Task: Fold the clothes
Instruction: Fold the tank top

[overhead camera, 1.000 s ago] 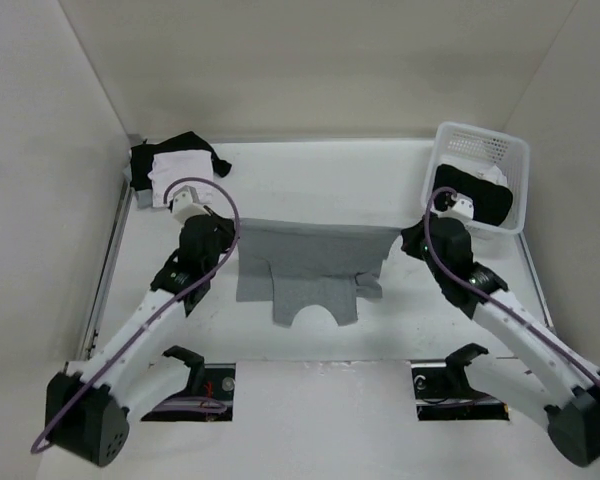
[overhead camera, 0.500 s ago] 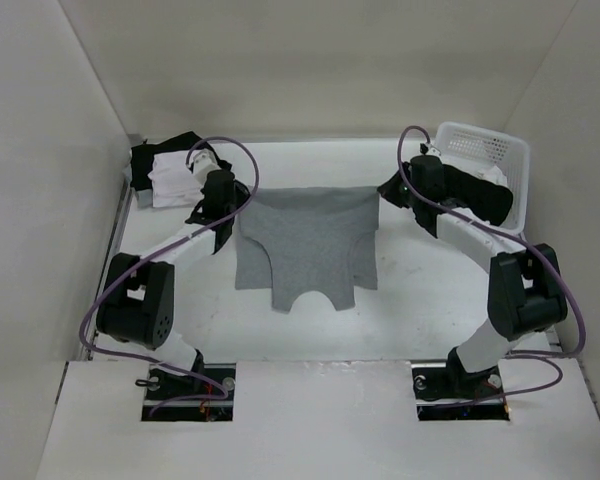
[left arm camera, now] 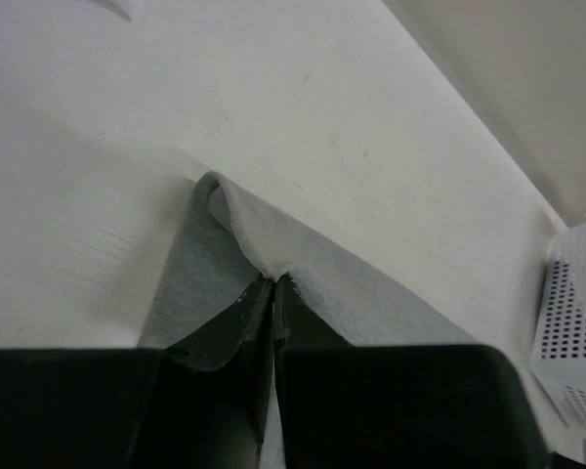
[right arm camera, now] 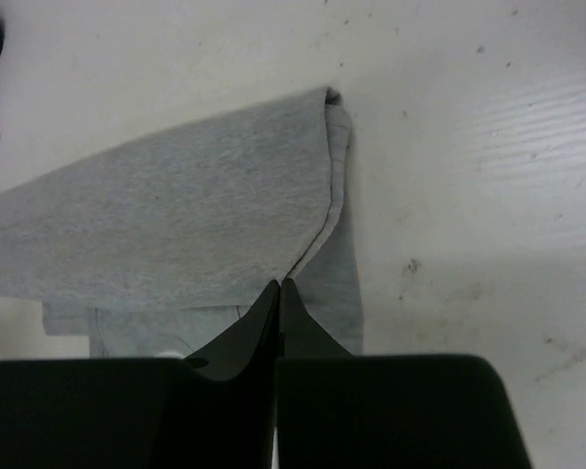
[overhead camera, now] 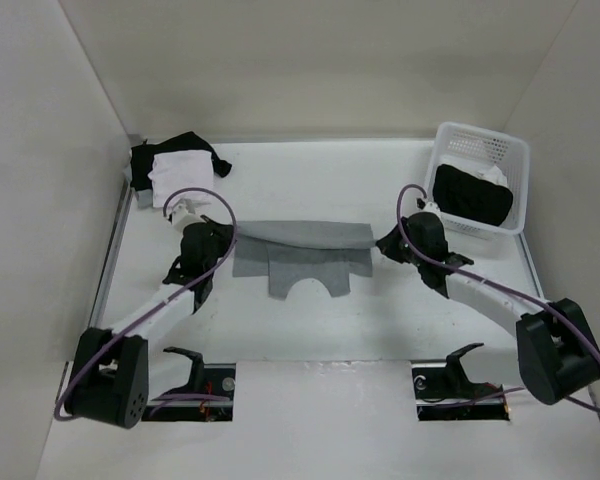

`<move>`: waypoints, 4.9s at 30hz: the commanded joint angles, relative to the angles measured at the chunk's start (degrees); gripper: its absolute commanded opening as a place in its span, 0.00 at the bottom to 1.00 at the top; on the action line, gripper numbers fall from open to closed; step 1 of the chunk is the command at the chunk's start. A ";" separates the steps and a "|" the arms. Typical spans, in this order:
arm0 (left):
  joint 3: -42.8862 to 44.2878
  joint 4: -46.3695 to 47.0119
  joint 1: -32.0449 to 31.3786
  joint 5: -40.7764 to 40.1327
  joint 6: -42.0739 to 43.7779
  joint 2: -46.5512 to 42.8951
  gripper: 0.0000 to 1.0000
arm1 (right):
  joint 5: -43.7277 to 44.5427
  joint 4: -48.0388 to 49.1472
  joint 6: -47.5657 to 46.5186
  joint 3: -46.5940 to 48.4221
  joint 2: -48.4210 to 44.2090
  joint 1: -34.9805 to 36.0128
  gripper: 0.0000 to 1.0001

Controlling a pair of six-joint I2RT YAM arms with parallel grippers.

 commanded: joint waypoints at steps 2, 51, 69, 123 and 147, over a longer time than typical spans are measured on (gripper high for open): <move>-6.65 1.27 0.23 2.32 -2.11 -11.59 0.02 | 4.09 2.50 2.07 -5.55 -7.61 4.05 0.00; -5.34 7.59 -29.84 -9.11 -6.07 2.46 0.27 | -10.23 19.45 16.40 -14.52 11.87 4.41 0.36; -3.94 3.47 -29.31 -9.02 -3.61 -3.51 0.25 | 3.82 -3.45 8.15 -11.64 -19.39 8.00 0.01; -14.56 3.73 -17.71 -7.87 -5.88 0.61 0.27 | -0.04 -3.13 0.23 38.39 39.92 24.72 0.13; -8.60 -28.70 -11.81 -9.98 -10.29 -21.03 0.29 | 0.67 -2.42 -2.76 28.37 32.02 20.67 0.50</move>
